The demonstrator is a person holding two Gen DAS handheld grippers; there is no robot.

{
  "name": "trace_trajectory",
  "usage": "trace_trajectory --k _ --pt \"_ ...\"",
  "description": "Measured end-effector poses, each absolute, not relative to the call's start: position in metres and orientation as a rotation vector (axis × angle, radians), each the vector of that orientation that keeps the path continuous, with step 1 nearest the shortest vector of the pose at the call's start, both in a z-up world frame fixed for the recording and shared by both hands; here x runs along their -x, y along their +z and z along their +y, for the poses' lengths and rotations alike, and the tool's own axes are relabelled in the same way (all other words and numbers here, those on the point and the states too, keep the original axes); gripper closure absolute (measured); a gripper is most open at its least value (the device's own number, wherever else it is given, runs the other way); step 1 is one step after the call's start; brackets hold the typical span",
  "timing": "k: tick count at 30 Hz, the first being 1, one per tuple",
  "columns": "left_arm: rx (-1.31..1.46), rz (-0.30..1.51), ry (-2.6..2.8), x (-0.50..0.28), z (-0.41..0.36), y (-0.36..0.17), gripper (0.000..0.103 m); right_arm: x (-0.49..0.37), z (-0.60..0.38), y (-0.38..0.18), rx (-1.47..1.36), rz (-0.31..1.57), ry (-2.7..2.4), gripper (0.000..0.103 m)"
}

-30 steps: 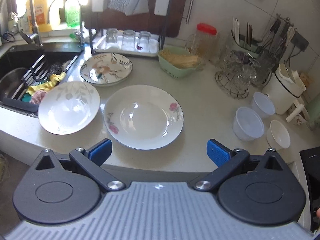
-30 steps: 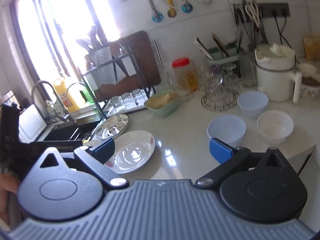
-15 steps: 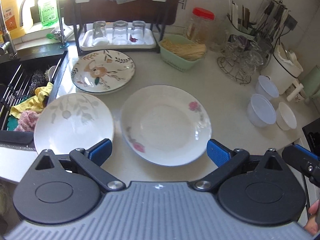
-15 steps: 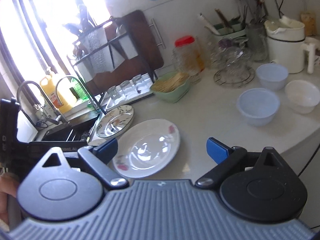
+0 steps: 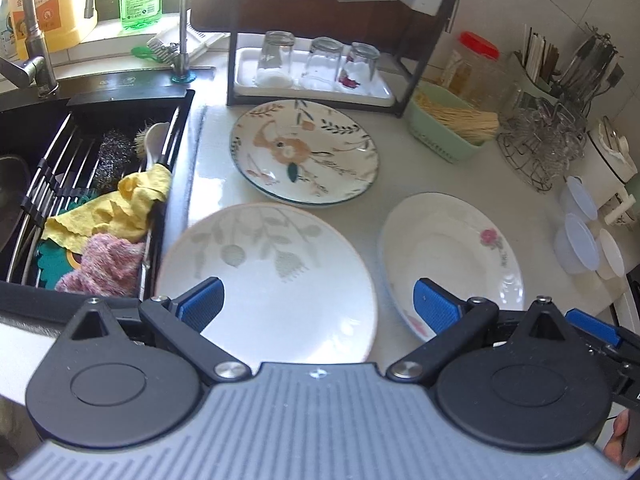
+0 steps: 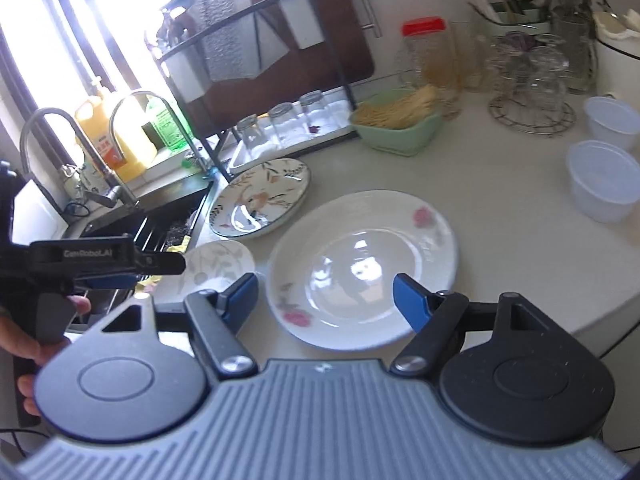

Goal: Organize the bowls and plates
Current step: 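Move the right tool to the leaf-pattern plate and close on its rim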

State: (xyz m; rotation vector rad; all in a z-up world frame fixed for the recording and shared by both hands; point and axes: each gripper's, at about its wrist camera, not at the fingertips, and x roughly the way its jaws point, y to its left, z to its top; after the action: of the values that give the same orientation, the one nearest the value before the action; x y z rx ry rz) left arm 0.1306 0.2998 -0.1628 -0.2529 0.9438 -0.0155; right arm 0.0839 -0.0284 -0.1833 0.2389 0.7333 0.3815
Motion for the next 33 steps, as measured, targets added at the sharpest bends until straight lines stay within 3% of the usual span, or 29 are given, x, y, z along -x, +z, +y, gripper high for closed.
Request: trace_trajectory --k 9,15,17,21,26,30,33 --pt "0.212 0.955 -0.087 -0.148 0.360 -0.190 0.002 -0.106 0.024 -0.213 -0.308 0.839 0.439 0.027" --pt "0.219 1.004 -0.135 -0.153 0.387 -0.212 0.002 -0.116 0.038 -0.230 -0.383 0.932 0.429 0.055" --pt "0.254 1.007 -0.146 -0.157 0.396 -0.219 0.003 -0.118 0.046 -0.234 -0.372 0.951 0.419 0.058" --pt "0.303 1.012 -0.168 -0.168 0.403 -0.227 0.013 -0.125 0.052 -0.241 -0.397 0.984 0.399 0.060" --pt "0.293 1.043 -0.195 -0.178 0.400 -0.239 0.025 -0.133 0.057 -0.252 -0.413 1.021 0.391 0.072" --pt "0.312 1.066 -0.211 -0.184 0.404 -0.250 0.045 -0.137 0.062 -0.257 -0.415 1.037 0.399 0.078" --pt "0.318 1.069 -0.212 -0.188 0.407 -0.251 0.048 -0.142 0.069 -0.260 -0.417 1.049 0.393 0.085"
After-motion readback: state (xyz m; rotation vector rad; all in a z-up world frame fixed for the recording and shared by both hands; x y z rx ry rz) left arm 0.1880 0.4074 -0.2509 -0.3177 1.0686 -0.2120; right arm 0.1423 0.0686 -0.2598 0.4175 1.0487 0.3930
